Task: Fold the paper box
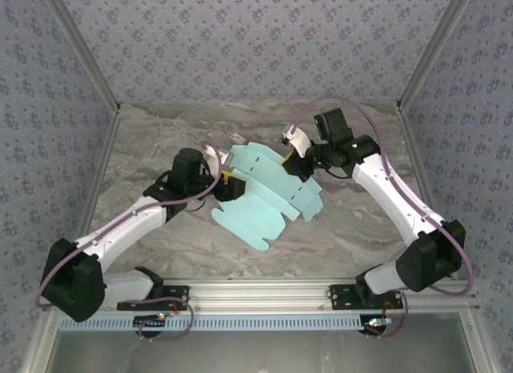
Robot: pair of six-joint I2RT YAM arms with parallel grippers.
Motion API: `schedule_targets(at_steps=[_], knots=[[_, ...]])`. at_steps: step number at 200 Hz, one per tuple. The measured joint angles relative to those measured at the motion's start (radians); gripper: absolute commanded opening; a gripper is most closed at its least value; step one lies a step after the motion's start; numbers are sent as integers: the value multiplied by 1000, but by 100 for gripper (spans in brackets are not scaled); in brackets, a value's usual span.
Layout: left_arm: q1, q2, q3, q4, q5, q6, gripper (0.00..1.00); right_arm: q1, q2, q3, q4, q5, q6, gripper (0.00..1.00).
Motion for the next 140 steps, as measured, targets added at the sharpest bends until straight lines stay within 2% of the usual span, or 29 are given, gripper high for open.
schedule_targets(at_steps=[29,57,88,140], knots=[[2,11,0,1,-86,24,64,0,7,0,-8,-11,4,0],[2,24,0,3,-123,41,64,0,16,0,-11,-18,5,0],[2,59,0,7,-110,45,62,0,21,0,-11,-18,8,0],[2,64,0,21,-44,43,53,0,29,0,-10,-14,31,0]])
